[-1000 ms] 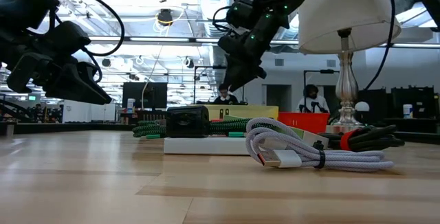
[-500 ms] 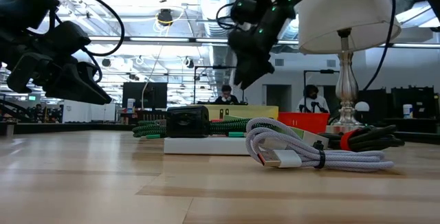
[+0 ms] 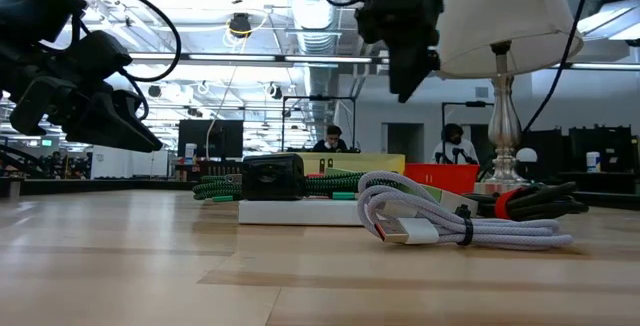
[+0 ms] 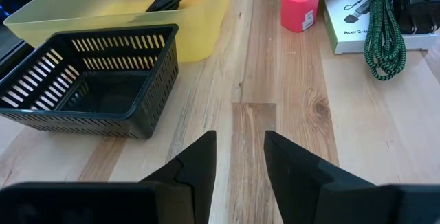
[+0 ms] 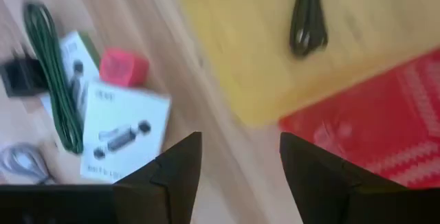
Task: Pick and place items into bin
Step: Put the black charger cable into the yellow bin
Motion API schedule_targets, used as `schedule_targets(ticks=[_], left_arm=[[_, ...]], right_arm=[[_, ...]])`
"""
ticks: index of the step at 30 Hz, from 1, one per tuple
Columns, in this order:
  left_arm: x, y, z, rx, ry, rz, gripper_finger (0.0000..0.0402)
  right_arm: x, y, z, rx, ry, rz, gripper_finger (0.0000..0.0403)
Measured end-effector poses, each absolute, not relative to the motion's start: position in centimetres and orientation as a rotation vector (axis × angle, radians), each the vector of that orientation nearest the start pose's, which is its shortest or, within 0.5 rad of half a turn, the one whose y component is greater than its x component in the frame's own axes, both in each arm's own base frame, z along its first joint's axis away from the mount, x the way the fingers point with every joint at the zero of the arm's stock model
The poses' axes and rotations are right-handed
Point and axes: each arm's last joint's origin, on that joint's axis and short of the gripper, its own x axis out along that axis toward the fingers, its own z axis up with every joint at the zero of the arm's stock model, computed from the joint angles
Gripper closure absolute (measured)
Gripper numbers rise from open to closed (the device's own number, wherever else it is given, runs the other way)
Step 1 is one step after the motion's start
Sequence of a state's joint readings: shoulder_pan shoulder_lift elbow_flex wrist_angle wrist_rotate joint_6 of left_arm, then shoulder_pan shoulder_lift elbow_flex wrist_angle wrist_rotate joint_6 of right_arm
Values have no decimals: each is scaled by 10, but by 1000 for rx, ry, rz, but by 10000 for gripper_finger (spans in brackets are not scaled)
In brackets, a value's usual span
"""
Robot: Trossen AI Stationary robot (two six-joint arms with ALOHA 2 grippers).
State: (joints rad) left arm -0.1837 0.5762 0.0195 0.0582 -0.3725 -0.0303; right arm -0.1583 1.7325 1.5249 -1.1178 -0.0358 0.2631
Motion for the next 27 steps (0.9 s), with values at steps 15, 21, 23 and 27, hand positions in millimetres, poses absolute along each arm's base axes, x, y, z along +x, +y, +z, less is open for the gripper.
schedule_targets(ticks=[15, 21, 23, 27], left_arm=[[121, -12, 123, 107, 477, 193, 285], [121, -12, 123, 107, 477, 192, 285], [121, -12, 123, 107, 477, 192, 285], [121, -12, 124, 107, 477, 193, 285]], right_arm=[[322, 51, 276, 495, 1363, -510, 168], [316, 79, 276, 596, 1328, -616, 168], [316, 86, 273, 621, 1320, -652, 168], [319, 99, 261, 667, 1334, -718, 168]])
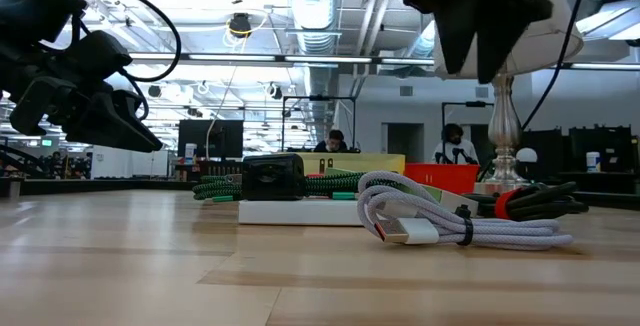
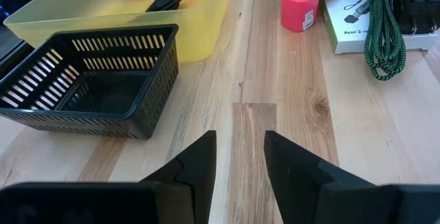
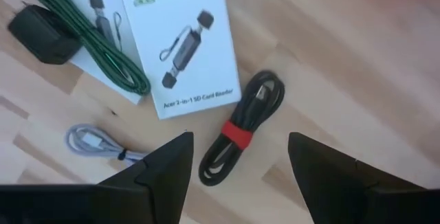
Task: Pick and place items into bin
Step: Put the black charger cable into the yellow bin
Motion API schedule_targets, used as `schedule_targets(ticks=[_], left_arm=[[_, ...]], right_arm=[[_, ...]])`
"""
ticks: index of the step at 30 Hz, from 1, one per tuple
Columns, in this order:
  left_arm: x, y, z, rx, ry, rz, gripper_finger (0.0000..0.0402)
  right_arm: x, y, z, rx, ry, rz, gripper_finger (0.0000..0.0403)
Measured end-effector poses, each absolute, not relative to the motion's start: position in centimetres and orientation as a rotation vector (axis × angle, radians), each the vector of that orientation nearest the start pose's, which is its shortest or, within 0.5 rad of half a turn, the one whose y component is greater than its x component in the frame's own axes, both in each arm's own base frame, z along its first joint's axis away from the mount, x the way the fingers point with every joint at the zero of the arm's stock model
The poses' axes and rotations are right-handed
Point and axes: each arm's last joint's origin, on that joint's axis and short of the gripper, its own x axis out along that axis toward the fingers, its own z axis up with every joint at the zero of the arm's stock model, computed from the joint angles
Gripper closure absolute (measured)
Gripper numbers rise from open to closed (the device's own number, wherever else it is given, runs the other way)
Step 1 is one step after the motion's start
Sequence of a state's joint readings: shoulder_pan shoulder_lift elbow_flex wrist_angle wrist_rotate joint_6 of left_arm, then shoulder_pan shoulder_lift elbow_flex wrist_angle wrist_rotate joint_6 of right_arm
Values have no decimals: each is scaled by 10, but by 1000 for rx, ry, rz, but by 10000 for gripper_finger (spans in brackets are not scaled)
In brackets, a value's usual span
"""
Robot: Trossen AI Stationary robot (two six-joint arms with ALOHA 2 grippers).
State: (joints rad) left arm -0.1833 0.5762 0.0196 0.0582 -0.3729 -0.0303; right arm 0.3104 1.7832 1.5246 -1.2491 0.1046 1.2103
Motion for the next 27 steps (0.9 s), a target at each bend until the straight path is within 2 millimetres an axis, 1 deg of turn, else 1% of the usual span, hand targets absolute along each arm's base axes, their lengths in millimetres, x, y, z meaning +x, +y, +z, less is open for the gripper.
schedule_targets(ticks=[6, 13, 18, 22, 27], left_arm=[[121, -12, 124, 107, 477, 192, 285], [121, -12, 123, 108, 478, 193, 285], [121, -12, 123, 109, 481, 192, 285], [121, -12, 123, 110, 482, 194, 285], [121, -12, 123, 130, 485, 190, 285]], right_arm=[[328, 115, 236, 742, 1378, -796, 168], [341, 127, 210, 836, 1424, -802, 168], [342, 128, 202, 860, 1455, -833, 168], [341, 130, 203, 867, 1458, -843, 168], [336, 130, 203, 844, 1503, -875, 168]])
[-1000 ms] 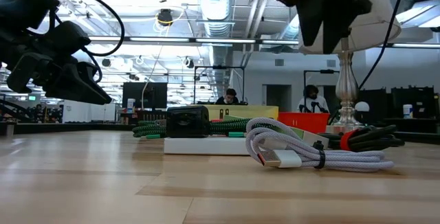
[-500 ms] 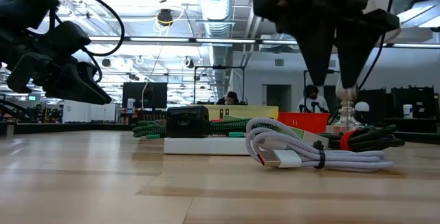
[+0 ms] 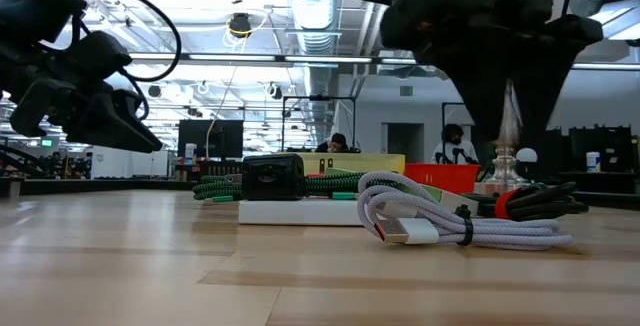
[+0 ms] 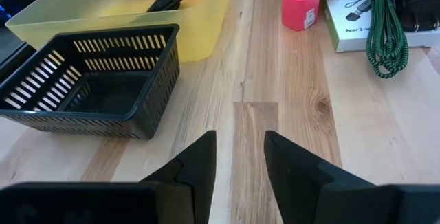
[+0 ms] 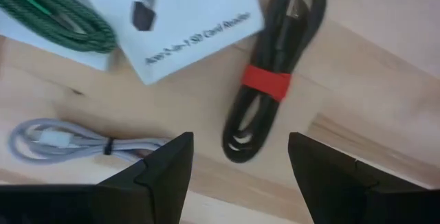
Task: Pick and place items into bin
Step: Put the black charger cable into the yellow bin
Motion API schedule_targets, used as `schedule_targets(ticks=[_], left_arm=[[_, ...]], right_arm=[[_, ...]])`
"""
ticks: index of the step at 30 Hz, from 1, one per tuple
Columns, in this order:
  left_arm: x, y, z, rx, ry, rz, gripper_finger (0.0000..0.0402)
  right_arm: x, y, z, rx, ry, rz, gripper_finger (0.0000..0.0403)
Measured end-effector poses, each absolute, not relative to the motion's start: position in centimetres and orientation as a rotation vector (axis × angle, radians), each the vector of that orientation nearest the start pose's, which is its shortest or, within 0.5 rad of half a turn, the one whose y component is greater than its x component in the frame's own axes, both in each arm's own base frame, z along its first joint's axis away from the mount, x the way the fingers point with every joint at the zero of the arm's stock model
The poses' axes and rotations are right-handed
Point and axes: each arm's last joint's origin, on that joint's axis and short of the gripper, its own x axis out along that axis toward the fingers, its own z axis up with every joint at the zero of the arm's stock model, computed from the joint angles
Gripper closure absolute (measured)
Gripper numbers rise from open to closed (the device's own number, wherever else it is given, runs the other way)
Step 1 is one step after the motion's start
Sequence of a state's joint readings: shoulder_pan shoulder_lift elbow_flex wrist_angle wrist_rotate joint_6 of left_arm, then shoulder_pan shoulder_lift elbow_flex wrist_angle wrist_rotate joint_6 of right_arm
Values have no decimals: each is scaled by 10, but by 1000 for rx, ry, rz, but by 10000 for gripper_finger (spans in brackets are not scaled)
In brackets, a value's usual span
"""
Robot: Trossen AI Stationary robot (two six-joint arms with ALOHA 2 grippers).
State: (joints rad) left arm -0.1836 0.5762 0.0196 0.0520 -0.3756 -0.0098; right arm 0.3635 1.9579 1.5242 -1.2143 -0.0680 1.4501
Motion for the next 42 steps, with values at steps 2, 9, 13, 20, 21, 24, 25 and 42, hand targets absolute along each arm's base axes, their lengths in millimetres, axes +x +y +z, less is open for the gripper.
schedule_targets(ticks=[2, 9, 13, 20, 21, 24, 25, 42], left_arm=[[121, -12, 123, 137, 485, 189, 285], [121, -12, 123, 131, 482, 190, 285], [121, -12, 123, 130, 481, 190, 285], [121, -12, 123, 146, 482, 187, 285], [121, -12, 123, 146, 482, 187, 285], [121, -12, 124, 141, 481, 189, 285], [121, -12, 123, 142, 481, 189, 285], [121, -12, 124, 164, 482, 183, 285]], right_arm=[[334, 130, 203, 843, 1531, -863, 168], [334, 131, 203, 804, 1563, -807, 168], [331, 129, 204, 742, 1573, -807, 168], [324, 128, 205, 629, 1627, -816, 168], [323, 129, 205, 614, 1633, -799, 168], [320, 131, 203, 564, 1658, -758, 168], [318, 132, 201, 546, 1674, -761, 168], [237, 131, 243, 721, 1228, -623, 168]])
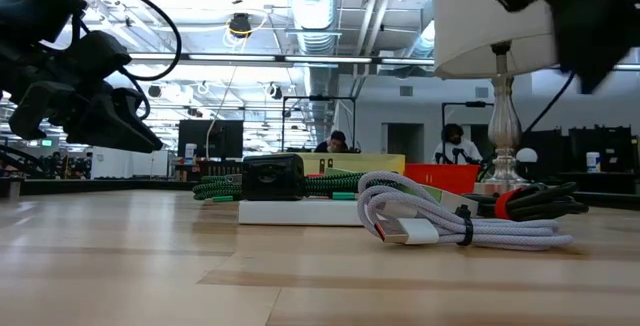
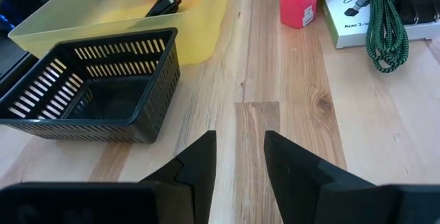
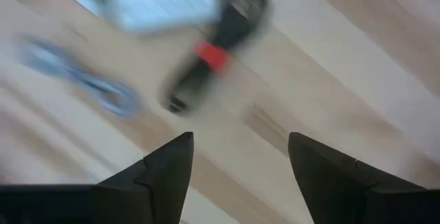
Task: Pick and place items into bin
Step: Put the black charger cable into the yellow bin
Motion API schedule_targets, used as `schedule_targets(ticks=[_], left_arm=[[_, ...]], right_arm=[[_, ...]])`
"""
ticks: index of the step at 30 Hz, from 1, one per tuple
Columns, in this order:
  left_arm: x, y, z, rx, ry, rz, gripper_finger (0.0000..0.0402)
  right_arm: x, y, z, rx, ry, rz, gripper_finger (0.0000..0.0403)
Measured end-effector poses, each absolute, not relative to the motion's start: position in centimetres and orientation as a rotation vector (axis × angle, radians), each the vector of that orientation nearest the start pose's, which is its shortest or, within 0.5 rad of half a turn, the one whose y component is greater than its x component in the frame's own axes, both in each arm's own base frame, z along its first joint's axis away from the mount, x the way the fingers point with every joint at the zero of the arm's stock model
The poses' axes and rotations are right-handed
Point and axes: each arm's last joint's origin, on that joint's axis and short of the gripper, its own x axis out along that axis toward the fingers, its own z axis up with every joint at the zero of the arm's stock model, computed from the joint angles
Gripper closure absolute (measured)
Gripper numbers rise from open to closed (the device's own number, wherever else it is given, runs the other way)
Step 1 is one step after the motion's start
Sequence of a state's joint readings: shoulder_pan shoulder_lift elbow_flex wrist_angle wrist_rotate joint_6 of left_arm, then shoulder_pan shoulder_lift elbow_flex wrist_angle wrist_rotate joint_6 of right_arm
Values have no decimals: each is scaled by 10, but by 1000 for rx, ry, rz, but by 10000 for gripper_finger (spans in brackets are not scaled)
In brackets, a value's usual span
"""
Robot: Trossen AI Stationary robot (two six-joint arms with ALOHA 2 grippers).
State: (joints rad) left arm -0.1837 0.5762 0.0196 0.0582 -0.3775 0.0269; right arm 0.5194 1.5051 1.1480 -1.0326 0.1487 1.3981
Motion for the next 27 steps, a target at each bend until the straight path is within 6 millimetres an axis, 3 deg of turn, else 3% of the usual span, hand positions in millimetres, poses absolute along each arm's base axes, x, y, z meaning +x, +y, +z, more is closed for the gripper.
schedule_targets(ticks=[4, 16, 27], left_arm=[[121, -12, 124, 165, 482, 183, 285], [121, -12, 124, 168, 483, 182, 285], [121, -12, 124, 168, 483, 182, 285]], right_arm=[[239, 129, 236, 818, 1049, -617, 168], [260, 125, 192, 839, 1271, -698, 168], [271, 113, 189, 845, 1271, -668, 168]])
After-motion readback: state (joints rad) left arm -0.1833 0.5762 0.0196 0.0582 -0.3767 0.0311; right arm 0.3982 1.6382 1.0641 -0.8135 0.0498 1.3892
